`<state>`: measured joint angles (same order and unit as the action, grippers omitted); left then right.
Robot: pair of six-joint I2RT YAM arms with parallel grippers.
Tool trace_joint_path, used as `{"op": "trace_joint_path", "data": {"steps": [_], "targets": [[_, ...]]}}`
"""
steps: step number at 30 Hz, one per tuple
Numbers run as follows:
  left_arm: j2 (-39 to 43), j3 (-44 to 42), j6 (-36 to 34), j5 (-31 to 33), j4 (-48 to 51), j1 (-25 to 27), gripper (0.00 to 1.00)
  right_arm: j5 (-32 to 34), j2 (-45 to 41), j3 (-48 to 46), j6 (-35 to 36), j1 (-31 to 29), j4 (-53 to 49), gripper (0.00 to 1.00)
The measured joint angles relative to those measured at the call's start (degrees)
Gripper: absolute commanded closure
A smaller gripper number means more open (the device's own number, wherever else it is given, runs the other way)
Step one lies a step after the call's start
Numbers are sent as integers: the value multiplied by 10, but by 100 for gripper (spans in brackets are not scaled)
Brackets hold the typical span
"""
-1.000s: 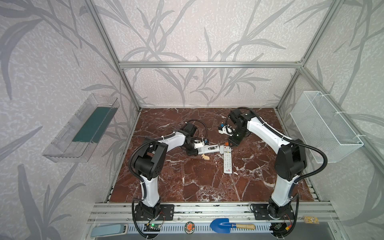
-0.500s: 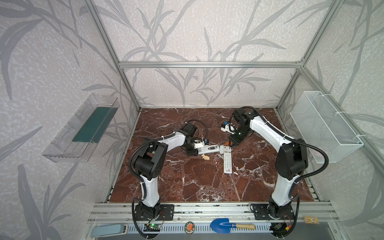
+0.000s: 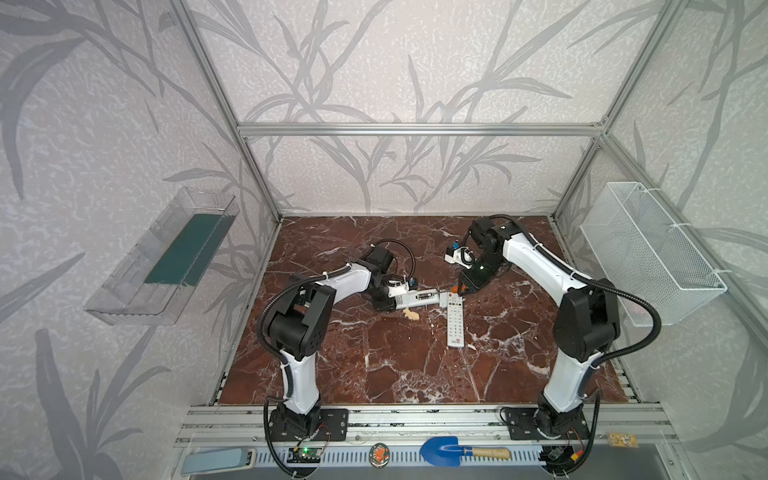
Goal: Unload the batteries from the remote control
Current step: 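Pry one battery out of the compartment with the screwdriver tip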
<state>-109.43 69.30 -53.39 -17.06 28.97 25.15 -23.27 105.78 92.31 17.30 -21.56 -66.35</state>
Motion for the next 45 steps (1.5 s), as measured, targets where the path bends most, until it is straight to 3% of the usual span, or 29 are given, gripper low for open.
{"op": "trace_joint_path", "data": {"steps": [8,18,45], "targets": [[0,1,2,5,2,0,67,-53,-26,-7,-2,-11,5,100],[-2,4,4,7,5,2,67,-65,-27,-39,-5,-19,8,100],[-2,5,5,7,6,3,67,73,-12,-4,-11,-20,9,100]]}}
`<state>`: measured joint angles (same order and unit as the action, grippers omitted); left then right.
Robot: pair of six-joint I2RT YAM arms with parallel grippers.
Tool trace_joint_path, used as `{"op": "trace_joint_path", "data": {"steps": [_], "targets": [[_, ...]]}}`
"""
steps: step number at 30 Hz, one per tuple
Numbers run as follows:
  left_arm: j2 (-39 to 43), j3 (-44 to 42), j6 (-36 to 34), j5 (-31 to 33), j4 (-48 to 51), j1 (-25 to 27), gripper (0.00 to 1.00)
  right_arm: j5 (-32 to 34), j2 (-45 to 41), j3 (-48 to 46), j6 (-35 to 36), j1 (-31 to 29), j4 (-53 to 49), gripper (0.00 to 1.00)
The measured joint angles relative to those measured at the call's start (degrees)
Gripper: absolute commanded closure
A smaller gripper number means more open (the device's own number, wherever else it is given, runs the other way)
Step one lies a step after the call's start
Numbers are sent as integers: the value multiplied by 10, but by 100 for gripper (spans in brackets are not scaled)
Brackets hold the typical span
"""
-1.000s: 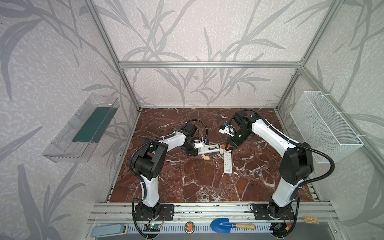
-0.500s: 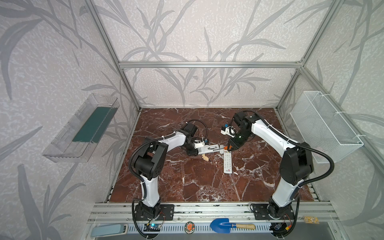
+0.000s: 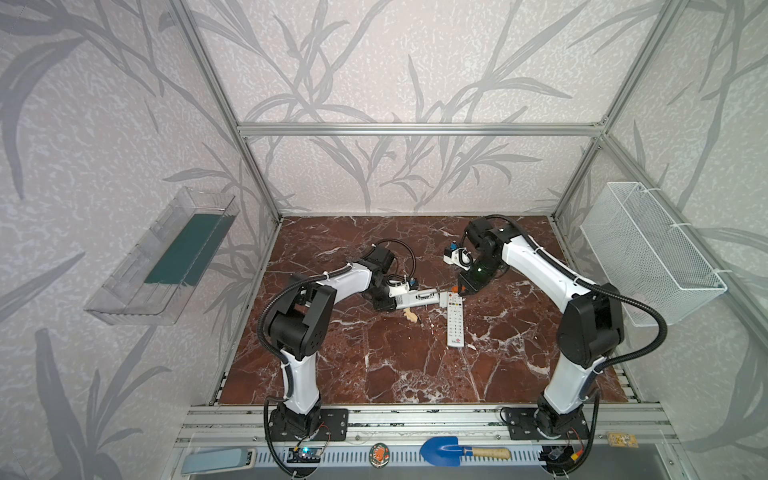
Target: Unload the batteries from the remote control
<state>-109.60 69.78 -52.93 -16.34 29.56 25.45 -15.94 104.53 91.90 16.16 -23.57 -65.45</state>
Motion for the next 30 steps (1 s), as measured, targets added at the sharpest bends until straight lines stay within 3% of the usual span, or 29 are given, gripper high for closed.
{"op": "trace_joint_path", "data": {"steps": [21,30], "targets": [[0,0,1,0,0,0,67,4,23,3,14,-16,-4,100],[0,0,1,0,0,0,67,-16,23,3,-12,-13,-3,100]]}}
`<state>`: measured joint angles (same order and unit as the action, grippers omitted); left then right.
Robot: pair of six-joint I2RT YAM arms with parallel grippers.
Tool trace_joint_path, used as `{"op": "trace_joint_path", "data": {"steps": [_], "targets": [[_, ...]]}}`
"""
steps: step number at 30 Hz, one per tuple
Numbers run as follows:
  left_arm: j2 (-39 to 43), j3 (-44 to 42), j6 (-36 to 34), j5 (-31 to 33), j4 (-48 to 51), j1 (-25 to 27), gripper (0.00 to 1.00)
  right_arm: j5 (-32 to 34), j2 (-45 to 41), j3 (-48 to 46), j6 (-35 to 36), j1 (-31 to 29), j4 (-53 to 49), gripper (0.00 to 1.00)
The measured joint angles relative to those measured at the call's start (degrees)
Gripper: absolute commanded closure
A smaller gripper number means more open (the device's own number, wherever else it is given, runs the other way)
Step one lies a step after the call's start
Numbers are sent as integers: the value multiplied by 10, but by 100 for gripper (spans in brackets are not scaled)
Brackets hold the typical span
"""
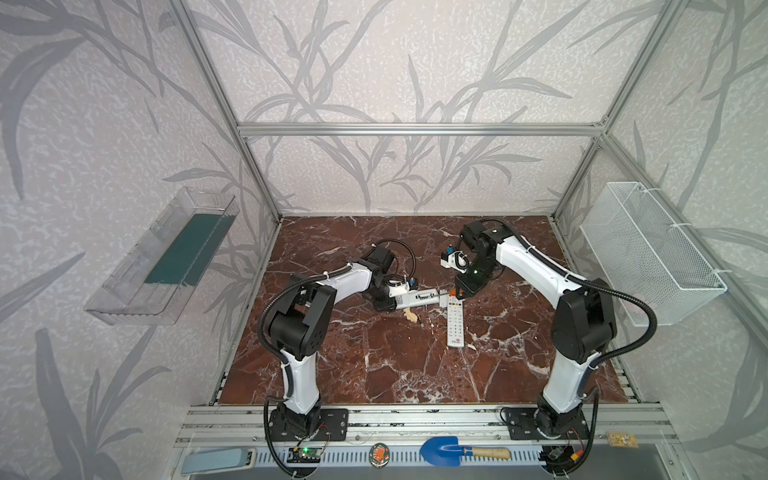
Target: Unload the batteries from the remote control
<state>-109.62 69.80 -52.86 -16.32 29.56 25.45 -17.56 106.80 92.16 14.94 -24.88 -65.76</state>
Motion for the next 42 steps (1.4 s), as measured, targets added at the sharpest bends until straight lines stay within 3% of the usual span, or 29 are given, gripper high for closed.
{"op": "trace_joint_path", "data": {"steps": [24,34,42], "targets": [[0,0,4,4,0,0,68,-28,-35,-5,-32,-1,2,100],[-2,3,8,7,3,0,68,-84,-77,-101,-44,-50,30,100],[-4,7,12,8,8,1,68,-89,-100,-150,-63,-59,43,100]]}}
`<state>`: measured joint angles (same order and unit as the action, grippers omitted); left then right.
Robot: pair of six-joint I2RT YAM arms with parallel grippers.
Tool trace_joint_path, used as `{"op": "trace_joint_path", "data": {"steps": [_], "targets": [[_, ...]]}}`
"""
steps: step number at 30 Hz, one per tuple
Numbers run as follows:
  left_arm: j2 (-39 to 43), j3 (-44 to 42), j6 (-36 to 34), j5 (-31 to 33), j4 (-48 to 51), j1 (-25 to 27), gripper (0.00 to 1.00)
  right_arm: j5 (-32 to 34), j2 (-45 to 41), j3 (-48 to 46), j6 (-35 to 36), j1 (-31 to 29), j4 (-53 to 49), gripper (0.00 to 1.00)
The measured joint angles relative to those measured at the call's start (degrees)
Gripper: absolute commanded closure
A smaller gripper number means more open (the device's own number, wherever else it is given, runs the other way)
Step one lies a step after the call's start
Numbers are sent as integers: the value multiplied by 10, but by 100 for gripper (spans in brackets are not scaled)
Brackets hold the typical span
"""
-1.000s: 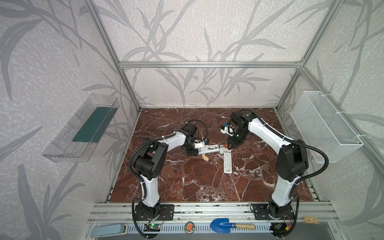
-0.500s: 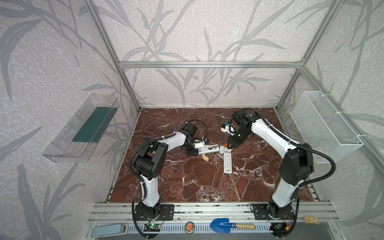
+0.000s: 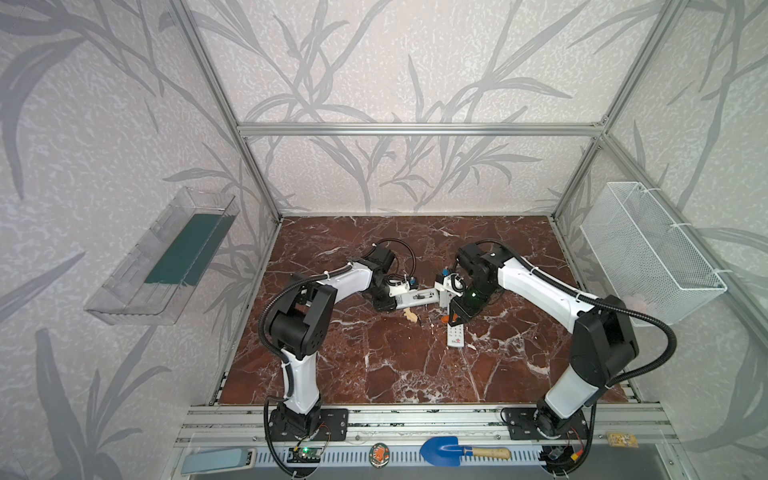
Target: Unload the batteries from the remote control
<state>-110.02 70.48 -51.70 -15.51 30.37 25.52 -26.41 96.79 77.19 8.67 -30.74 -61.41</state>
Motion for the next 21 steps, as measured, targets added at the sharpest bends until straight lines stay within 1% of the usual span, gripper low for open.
{"op": "trace_joint_path", "data": {"steps": [5,13,21], "targets": [[0,0,3,0,0,0,68,12,0,24,-3,8,7,100],[0,0,3,0,0,0,68,44,16,106,2,47,21,100],[0,0,3,0,0,0,68,59,71,112,23,58,24,100]]}}
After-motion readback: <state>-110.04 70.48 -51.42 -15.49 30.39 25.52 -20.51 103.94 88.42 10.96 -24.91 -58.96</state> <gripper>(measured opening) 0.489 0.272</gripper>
